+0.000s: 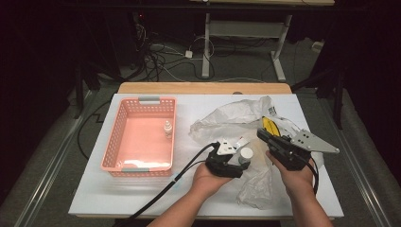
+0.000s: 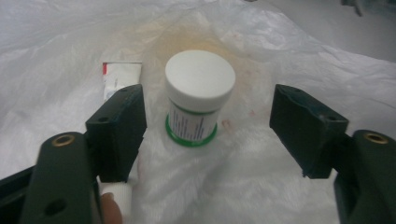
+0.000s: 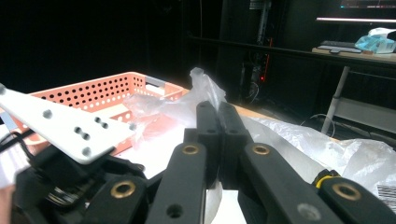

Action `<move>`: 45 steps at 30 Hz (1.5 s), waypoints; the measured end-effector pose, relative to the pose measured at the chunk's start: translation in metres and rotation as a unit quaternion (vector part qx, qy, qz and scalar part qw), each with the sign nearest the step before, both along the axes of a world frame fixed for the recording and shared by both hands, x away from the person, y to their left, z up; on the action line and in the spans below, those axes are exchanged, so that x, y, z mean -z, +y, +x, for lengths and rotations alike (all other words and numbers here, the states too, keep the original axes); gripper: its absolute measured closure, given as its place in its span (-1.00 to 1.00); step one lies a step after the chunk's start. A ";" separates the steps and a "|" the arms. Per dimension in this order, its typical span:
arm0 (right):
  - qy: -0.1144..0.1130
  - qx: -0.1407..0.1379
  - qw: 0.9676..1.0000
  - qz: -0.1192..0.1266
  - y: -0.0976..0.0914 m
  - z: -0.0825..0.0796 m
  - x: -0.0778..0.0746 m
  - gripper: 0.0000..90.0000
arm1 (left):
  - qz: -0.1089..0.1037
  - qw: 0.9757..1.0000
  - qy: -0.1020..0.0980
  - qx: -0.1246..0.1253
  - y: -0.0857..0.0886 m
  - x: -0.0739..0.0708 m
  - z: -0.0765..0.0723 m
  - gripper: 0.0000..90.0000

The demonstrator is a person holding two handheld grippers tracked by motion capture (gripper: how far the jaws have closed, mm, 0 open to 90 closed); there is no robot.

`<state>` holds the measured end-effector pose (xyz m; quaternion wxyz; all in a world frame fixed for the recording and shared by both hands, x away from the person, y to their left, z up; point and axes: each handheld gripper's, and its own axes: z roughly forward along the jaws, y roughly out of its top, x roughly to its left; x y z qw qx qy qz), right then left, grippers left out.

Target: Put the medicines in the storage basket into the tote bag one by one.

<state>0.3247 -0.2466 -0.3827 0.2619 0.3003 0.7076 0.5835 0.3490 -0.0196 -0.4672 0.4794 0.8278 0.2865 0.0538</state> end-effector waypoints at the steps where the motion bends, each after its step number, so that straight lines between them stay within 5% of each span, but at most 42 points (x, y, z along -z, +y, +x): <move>1: 0.000 0.000 1.000 0.000 0.001 0.000 0.000 1.00 | -0.002 1.000 0.001 0.000 0.004 -0.001 -0.002 -0.44; 12: 0.002 -0.001 1.000 0.002 0.001 0.000 0.000 1.00 | -0.003 1.000 0.011 -0.019 0.041 -0.016 -0.025 -0.99; 17: 0.002 -0.001 1.000 0.006 0.002 0.000 -0.001 1.00 | 0.014 1.000 -0.006 -0.024 0.057 -0.027 -0.035 -1.00; 28: 0.003 -0.002 1.000 -0.001 0.003 -0.002 0.000 1.00 | 0.005 0.998 -0.017 -0.055 0.107 -0.050 -0.046 -1.00; 35: 0.005 -0.001 1.000 -0.003 0.001 0.000 0.001 1.00 | 0.006 0.996 -0.013 -0.091 0.148 -0.051 -0.044 -1.00; 45: 0.004 -0.001 1.000 -0.005 0.001 -0.001 0.002 1.00 | -0.007 0.989 -0.008 -0.150 0.188 -0.046 -0.040 -1.00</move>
